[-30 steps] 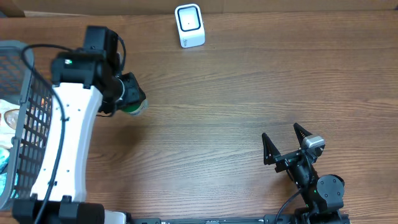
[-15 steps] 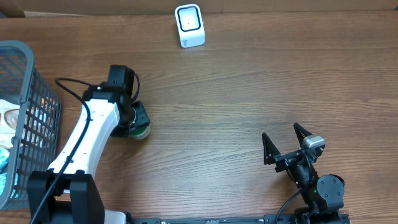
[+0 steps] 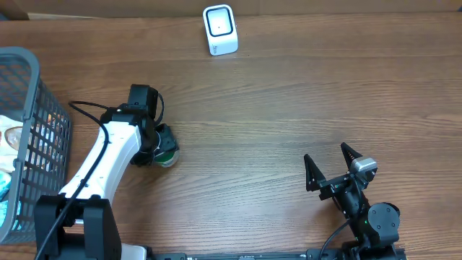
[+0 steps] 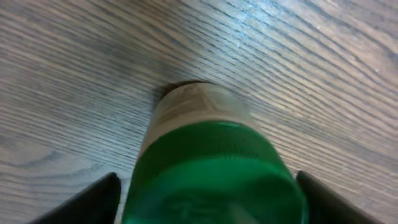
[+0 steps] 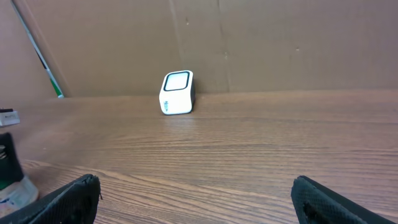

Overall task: Scan the item barcode
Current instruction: 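Lift the jar out and set it on the table, release, then reach the left gripper into the basket and grasp the clear snack bag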

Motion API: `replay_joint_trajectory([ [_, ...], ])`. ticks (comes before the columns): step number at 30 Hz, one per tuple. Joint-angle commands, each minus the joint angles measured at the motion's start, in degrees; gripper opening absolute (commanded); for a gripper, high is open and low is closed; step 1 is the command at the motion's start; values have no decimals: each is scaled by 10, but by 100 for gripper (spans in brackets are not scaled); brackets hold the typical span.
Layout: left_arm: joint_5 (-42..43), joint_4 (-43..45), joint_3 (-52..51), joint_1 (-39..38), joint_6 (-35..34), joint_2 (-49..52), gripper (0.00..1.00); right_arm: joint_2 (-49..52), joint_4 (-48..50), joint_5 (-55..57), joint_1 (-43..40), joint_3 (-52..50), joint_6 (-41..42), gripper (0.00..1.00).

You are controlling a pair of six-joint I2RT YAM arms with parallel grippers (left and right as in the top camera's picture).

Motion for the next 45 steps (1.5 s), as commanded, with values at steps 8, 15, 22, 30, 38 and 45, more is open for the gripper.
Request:
replay_joint_trajectory([
  [8,18,-86,110,3,-2,-8,95,-6,3,-1,0,1,-2,100],
  [15,18,-251,383,5,15,-9,96,-6,3,-1,0,1,-2,100],
  [22,-16,-382,648,52,14,-9,98,-6,3,-1,0,1,-2,100],
  [30,-4,-449,777,246,19,-16,100,-6,3,-1,0,1,-2,100],
  [38,54,-448,776,443,18,-15,100,-6,3,-1,1,1,-2,100],
  [45,54,-449,775,519,0,2,100,-6,3,-1,7,1,-2,100],
])
